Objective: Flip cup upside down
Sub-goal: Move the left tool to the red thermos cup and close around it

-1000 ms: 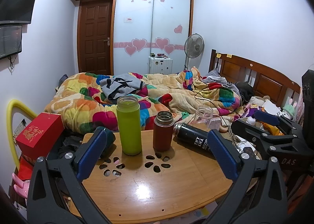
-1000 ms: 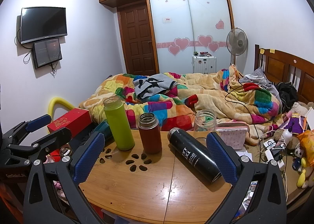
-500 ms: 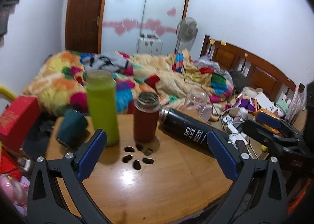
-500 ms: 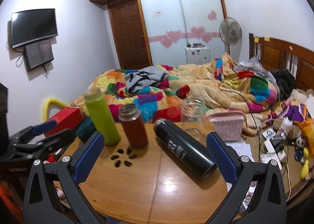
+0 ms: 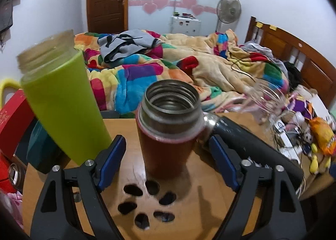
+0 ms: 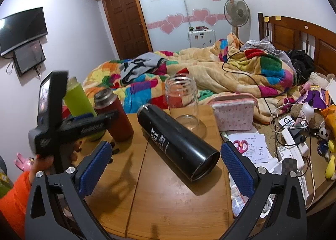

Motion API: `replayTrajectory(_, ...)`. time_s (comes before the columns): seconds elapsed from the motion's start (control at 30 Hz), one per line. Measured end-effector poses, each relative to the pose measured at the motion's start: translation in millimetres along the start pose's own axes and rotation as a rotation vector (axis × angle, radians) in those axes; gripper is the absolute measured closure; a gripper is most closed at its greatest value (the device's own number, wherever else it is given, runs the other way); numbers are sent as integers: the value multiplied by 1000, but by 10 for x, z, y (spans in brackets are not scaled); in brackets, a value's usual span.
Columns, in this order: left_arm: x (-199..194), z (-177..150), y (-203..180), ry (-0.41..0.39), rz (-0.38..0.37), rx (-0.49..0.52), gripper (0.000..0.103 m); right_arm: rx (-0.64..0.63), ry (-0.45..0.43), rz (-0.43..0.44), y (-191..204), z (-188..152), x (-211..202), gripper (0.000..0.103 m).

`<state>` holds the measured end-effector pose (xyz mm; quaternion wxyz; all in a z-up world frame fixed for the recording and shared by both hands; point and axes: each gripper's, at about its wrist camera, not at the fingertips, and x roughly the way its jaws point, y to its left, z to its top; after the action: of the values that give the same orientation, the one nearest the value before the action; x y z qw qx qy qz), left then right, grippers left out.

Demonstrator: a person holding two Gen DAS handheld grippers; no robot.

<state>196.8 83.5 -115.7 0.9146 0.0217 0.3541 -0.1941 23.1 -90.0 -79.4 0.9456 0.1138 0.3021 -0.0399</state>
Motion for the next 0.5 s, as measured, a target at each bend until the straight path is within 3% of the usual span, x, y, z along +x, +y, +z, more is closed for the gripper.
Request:
replayTrajectory(0.07,50,35,-13,2,-1,6,41,-18,14,2,3,-40,54,0)
replayTrajectory(0.27,-11,28,-9,20,-43,39,42,-56,44,25,70,-134,160,0)
replayTrajectory(0.5,-394,-195,154,111,-226,48,42,-140,55,62,258,-269,269,0)
